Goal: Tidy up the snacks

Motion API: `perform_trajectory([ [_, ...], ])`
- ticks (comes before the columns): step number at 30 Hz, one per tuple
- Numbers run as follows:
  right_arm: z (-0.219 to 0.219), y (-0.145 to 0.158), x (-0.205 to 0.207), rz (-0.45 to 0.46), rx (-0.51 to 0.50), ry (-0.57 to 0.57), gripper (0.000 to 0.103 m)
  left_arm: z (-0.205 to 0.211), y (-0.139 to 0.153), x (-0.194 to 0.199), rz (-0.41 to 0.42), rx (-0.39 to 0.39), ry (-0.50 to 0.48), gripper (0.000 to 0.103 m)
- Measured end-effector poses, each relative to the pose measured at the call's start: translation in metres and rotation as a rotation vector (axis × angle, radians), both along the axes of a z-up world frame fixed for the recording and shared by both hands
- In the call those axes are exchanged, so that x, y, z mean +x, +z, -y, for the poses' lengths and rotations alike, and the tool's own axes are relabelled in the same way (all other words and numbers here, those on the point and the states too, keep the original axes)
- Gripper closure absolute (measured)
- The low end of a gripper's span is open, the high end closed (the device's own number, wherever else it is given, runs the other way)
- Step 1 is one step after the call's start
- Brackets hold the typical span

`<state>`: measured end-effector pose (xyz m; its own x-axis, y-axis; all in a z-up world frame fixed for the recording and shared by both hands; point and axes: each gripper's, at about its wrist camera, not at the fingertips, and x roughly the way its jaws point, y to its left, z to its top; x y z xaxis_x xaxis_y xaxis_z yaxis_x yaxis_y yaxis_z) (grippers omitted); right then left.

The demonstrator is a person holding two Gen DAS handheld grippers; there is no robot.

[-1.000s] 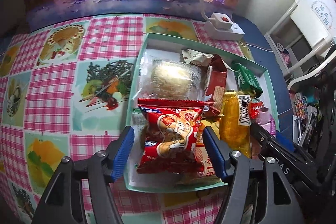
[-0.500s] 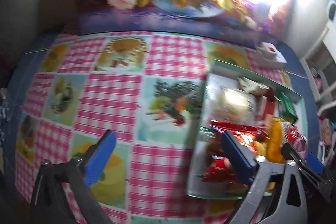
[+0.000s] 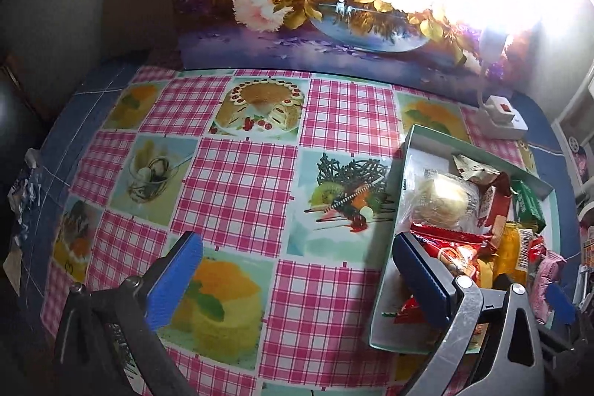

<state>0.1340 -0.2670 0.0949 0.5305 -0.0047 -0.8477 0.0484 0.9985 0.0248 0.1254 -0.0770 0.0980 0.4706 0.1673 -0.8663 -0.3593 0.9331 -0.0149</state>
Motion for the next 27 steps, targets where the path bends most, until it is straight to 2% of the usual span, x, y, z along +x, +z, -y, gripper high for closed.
perform_trajectory([
  [3, -0.003, 0.001, -0.006, 0.004, 0.009, 0.004, 0.0, -0.002, 0.002, -0.009, 0.0, 0.022, 0.024, 0.001],
  [7, -0.006, 0.002, -0.017, 0.011, 0.011, 0.011, 0.0, -0.007, 0.005, -0.022, 0.001, 0.107, 0.057, 0.001],
  [16, -0.018, -0.005, -0.048, 0.006, 0.017, 0.035, 0.0, -0.017, -0.006, -0.06, -0.025, 0.127, 0.057, 0.001],
  [27, -0.022, -0.008, -0.085, 0.002, 0.014, 0.07, 0.0, -0.022, -0.006, -0.101, -0.011, 0.211, 0.078, 0.001],
])
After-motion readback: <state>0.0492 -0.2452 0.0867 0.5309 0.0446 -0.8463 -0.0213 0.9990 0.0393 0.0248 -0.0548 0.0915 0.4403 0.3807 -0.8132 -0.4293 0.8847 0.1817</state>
